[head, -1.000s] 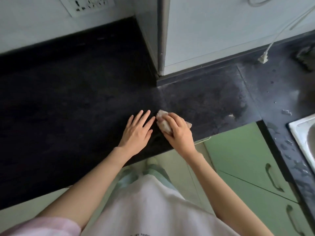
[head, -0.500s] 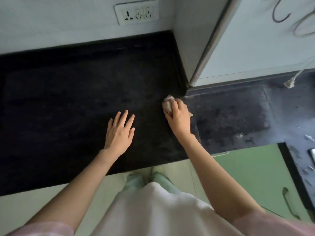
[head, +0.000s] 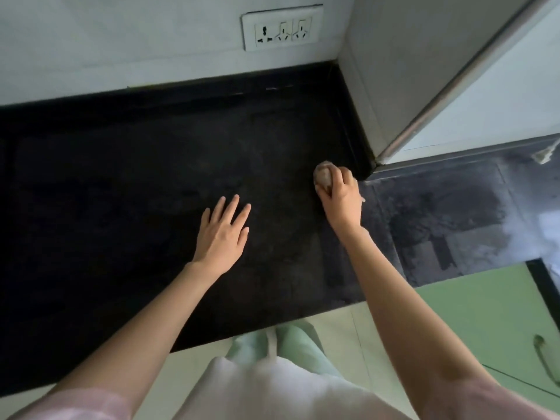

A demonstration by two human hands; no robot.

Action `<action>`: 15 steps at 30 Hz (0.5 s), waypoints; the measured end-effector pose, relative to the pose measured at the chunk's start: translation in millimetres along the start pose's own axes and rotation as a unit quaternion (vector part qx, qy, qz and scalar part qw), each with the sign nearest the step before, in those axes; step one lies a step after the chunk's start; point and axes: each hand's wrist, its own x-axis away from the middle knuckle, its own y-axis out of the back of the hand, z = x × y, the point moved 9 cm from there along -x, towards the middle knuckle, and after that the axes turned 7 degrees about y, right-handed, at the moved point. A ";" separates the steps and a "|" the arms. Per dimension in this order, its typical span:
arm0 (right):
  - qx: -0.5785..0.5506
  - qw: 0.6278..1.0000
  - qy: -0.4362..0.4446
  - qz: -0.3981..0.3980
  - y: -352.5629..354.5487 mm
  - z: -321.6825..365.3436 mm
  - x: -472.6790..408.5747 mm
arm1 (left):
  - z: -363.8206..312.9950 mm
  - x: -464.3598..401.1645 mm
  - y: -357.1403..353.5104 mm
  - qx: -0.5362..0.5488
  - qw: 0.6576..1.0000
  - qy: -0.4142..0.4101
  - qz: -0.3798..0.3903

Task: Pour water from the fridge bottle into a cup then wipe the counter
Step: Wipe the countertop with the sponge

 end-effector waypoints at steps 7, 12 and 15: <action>-0.021 0.992 0.122 0.038 -42.4 88.5 42.8 | 9.0 -3.1 -4.6 0.002 1.000 -0.024 -0.001; 0.038 0.997 0.001 -0.074 -0.8 24.2 61.8 | 11.1 -4.9 -8.5 0.024 0.999 -0.027 -0.008; 0.067 0.993 -0.082 -0.049 -2.8 0.2 6.8 | 10.1 -4.3 -9.9 0.025 0.999 -0.027 -0.009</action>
